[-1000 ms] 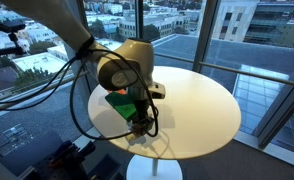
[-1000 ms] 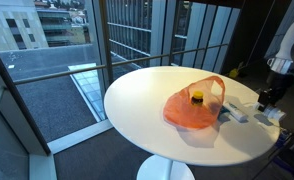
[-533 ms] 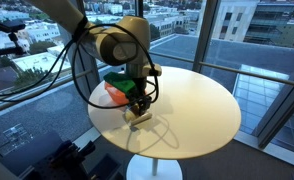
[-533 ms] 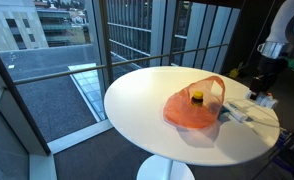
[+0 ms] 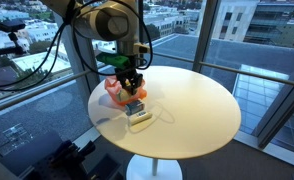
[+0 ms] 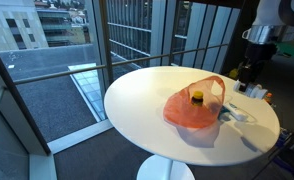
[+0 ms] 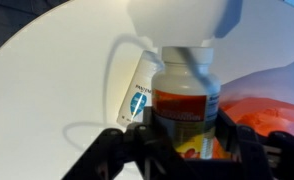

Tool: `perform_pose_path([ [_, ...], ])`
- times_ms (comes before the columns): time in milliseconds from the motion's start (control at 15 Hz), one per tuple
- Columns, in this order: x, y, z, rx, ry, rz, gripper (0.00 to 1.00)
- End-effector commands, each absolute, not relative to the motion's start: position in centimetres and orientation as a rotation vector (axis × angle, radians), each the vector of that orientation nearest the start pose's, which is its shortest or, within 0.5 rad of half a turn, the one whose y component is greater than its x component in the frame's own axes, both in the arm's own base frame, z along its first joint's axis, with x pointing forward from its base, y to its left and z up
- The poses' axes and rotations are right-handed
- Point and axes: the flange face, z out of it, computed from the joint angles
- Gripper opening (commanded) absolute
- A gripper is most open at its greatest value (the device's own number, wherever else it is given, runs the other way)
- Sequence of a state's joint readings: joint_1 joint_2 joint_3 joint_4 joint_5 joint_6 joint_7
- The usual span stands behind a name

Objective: Put the bottle with the orange label in the plastic bag

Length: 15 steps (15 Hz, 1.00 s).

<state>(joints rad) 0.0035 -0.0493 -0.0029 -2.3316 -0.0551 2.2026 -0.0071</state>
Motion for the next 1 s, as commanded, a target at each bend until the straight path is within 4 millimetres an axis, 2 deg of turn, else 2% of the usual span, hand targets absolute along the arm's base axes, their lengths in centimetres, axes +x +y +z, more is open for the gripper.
perform_pose_path([
  [0,49.6,3.2,37.3,-3.183,-0.169,0.133,0.35],
  [467,50.1,8.7,37.7,-3.092,-0.425,0.223,0.35],
  [667,50.2,9.7,37.6,-3.042,-0.499,0.272,0.35],
  [867,50.5,9.9,37.4,-3.026,-0.532,0.305,0.35],
  [933,49.7,9.8,36.9,-3.059,-0.502,0.277,0.6],
])
